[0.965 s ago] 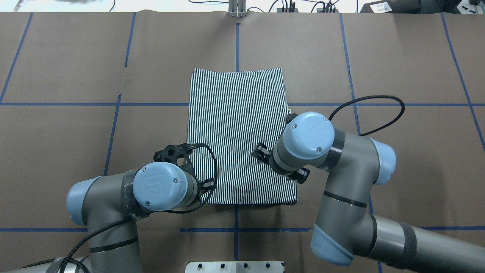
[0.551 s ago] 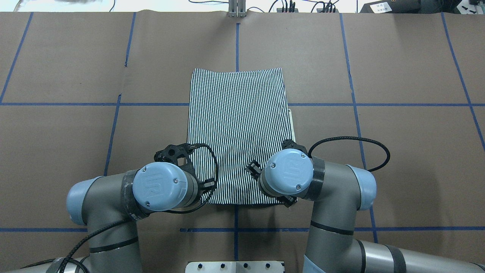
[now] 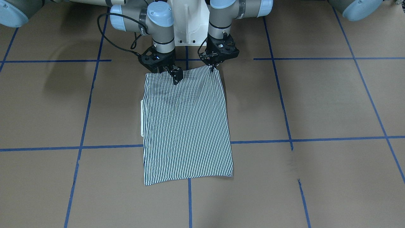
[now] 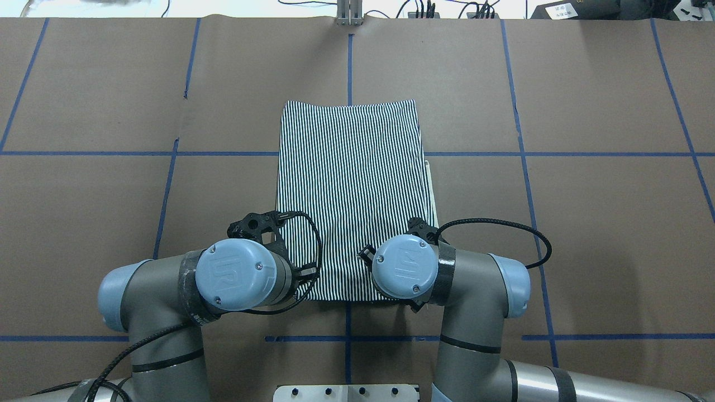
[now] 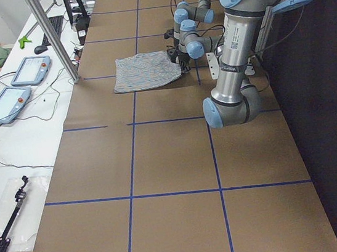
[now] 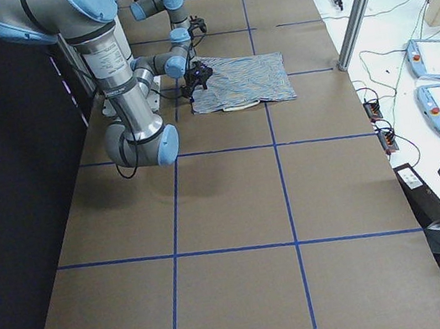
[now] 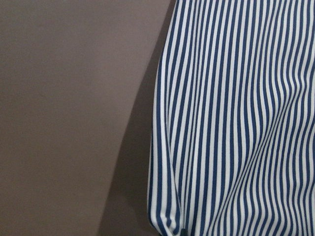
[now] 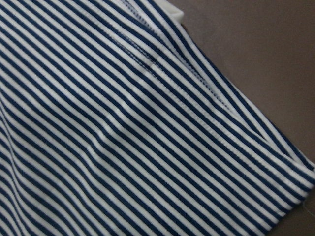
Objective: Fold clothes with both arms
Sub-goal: 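Grasp the shirt's near edge with both grippers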
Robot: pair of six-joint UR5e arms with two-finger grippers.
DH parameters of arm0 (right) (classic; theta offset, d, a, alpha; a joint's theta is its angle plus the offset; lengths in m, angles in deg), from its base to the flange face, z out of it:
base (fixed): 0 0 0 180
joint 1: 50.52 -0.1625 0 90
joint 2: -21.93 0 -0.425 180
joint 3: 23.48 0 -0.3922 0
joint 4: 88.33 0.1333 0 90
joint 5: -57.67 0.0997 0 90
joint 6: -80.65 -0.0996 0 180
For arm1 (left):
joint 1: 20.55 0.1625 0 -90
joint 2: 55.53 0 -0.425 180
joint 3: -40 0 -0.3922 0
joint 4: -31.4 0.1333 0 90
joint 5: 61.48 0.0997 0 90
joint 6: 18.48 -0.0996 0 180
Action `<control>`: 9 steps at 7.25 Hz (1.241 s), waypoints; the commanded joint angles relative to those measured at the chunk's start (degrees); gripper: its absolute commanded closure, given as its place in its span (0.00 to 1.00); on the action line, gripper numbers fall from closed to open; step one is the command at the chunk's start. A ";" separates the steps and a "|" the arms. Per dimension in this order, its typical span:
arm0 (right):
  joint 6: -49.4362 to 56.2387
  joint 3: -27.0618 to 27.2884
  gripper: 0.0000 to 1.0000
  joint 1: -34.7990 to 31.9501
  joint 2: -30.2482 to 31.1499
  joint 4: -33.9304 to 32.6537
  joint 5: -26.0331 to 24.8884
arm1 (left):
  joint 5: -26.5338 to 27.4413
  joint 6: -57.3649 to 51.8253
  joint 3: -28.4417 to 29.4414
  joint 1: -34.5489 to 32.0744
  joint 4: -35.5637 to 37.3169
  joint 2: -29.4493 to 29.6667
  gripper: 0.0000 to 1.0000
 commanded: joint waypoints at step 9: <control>0.00 0.68 1.00 1.00 0.53 -2.23 0.00 | 0.00 0.06 -0.08 0.00 0.05 0.00 1.00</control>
